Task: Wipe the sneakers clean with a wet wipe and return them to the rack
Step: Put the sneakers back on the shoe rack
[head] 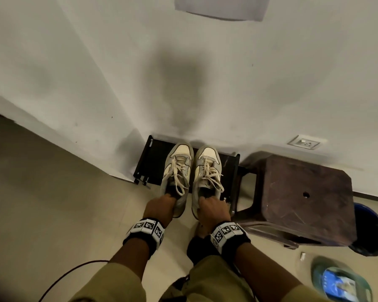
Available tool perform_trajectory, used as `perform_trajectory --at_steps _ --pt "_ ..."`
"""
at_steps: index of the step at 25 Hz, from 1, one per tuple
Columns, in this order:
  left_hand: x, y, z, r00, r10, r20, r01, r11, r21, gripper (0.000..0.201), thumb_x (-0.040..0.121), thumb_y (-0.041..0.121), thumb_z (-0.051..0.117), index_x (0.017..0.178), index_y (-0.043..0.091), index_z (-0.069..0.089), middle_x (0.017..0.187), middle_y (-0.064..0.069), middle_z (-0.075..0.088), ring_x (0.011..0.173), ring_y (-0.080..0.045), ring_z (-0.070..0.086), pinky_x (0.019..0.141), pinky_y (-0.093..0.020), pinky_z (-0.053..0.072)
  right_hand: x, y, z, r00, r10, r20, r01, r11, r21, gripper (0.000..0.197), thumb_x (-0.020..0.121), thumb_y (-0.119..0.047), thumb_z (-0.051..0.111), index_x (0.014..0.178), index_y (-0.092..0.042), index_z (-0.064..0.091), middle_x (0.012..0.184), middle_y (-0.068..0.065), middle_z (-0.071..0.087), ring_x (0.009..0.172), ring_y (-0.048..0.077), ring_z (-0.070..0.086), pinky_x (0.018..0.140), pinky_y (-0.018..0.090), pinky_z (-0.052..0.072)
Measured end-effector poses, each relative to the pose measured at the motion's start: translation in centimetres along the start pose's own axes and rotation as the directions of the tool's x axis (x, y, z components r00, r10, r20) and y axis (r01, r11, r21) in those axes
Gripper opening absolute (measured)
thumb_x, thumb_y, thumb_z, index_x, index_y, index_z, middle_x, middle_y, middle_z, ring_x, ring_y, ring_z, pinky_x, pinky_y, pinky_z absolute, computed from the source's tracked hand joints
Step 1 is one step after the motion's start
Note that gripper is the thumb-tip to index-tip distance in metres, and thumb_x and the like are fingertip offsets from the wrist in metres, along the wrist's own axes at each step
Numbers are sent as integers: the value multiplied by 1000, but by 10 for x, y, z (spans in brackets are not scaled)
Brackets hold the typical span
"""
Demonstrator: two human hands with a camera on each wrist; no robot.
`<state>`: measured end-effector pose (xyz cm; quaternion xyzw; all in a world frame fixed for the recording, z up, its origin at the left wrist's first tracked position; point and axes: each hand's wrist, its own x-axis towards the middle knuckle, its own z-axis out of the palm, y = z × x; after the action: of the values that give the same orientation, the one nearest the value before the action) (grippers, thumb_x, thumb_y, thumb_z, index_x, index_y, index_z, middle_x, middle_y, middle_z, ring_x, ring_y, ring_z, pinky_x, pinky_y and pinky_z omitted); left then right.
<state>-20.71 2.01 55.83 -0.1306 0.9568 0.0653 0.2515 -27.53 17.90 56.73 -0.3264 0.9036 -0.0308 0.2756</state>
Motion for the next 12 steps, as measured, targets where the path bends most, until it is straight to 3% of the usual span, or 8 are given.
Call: perform_trajectory --at_steps 7,12 --pt "73 -14 3 992 19 123 -20 1000 8 20 93 19 46 108 19 61 113 -4 61 95 -32 64 76 -36 49 73 22 -7 996 30 82 -35 997 62 17 95 -20 45 107 -11 54 104 11 63 94 28 59 69 33 42" --pt "137 -29 42 981 76 176 -75 997 -15 24 92 29 50 109 14 60 113 -6 61 94 -33 64 75 -35 48 136 35 37 987 79 141 -98 987 131 15 94 -21 47 106 -14 52 104 8 63 96 27 58 76 36 46"
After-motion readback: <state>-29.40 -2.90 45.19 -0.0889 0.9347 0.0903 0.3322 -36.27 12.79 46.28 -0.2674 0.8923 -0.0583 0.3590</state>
